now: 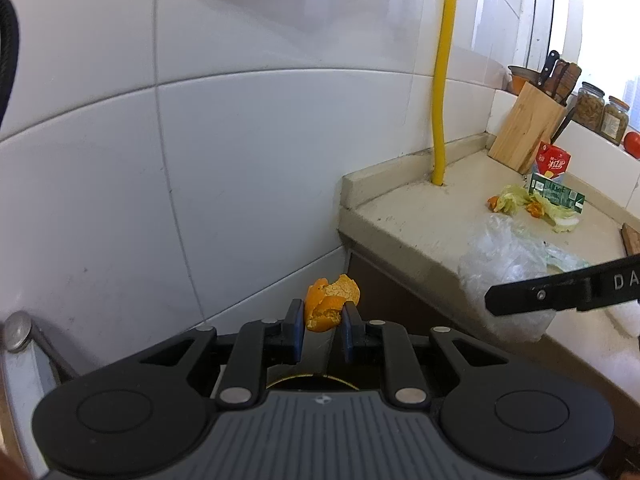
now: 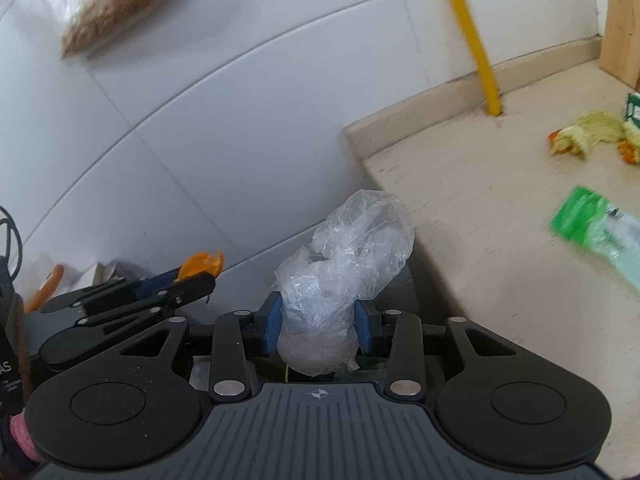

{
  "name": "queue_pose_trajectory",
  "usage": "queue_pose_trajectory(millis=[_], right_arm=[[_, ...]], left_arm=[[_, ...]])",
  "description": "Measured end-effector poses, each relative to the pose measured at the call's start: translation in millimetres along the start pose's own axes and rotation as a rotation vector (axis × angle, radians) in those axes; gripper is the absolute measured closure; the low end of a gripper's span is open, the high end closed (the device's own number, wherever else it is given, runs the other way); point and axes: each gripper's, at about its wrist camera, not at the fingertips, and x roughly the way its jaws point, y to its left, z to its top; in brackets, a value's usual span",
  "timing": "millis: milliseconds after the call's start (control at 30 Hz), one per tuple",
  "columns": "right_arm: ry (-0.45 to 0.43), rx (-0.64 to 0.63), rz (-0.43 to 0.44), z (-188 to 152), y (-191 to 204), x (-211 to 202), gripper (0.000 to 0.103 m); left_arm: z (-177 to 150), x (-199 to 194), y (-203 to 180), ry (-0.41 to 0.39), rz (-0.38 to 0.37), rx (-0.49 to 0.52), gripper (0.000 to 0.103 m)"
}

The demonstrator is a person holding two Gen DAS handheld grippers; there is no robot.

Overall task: Collect trash
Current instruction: 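Lift and carry the orange peel and clear plastic bag toward the black bin, then open both grippers over the bin to drop the peel and bag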

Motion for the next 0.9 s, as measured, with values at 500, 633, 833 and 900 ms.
queue_pose_trajectory(millis=[500, 633, 833, 900], right_arm=[[0.064, 0.022, -0.013, -26.9, 27.6, 22.9, 0.058], [0.077, 0.040, -0.030, -32.8, 26.3, 29.6, 0.058], [0.103, 0.067, -0.041, -39.3, 23.8, 43.6, 0.058], [0.116, 0.068, -0.041, -41.2, 24.4, 49.3, 0.058]], left_arm=[[-14.2, -2.8, 26.1, 0.005, -0.062, -0.059, 0.084], [-15.8, 3.9, 26.4, 0.041, -0.049, -0.051, 0.084], [-17.2, 7.5, 25.4, 0.064, -0.060, -0.046, 0.084], [-17.4, 9.1, 24.4, 0.072, -0.061, -0.042, 0.084]])
